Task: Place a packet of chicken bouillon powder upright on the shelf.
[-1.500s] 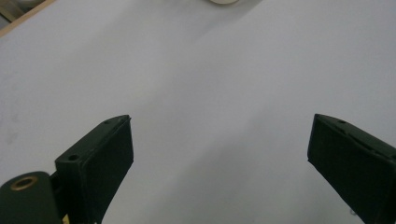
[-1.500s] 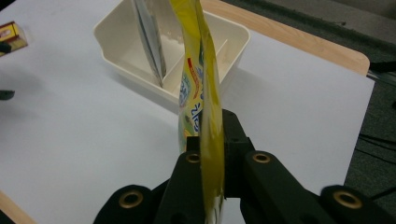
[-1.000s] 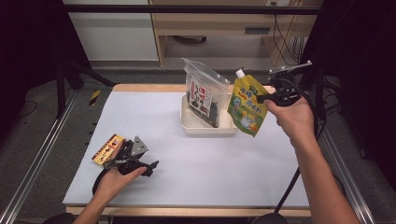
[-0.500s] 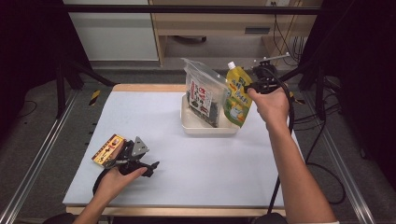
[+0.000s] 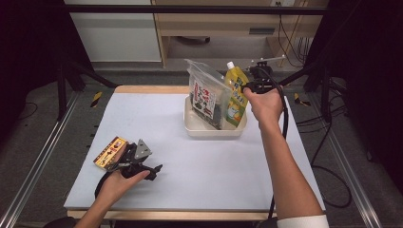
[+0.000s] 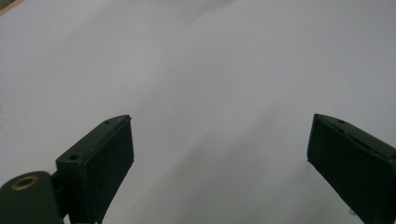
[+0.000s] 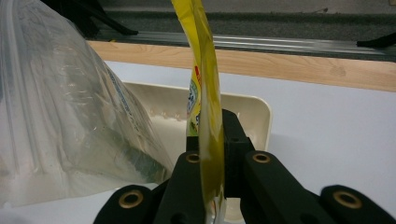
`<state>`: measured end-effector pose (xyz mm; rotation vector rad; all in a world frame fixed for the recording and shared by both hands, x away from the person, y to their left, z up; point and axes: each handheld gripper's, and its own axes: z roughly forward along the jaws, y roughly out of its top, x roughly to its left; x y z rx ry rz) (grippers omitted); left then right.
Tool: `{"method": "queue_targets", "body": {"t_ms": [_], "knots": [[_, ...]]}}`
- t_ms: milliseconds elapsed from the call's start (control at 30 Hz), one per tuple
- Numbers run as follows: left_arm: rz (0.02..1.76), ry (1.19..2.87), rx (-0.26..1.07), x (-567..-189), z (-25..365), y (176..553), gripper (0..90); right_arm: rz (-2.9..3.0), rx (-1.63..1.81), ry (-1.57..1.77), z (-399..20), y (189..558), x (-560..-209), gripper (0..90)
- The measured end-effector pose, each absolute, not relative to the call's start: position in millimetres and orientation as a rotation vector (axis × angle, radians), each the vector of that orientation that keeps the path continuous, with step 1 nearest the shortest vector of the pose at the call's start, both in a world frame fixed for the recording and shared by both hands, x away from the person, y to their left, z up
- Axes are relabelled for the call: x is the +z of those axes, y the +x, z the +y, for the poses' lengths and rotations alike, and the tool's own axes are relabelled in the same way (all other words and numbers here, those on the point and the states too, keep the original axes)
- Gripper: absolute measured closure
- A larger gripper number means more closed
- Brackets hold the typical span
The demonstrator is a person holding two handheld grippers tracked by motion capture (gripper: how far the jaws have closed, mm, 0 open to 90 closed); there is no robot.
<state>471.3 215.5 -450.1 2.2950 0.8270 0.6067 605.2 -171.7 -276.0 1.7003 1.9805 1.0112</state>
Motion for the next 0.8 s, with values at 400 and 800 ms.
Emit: {"method": "queue_targets", "body": {"t_ms": [400,800], "knots": [[0.817,2.299,0.605,-449.4,215.0,470.8,7.0,1.929,1.045,1.706,-164.9,608.6,-281.8,90.0],[0.813,2.297,0.599,-448.9,212.7,470.0,7.1,1.882,1.050,1.734,-179.7,601.5,-288.2,90.0]]}}
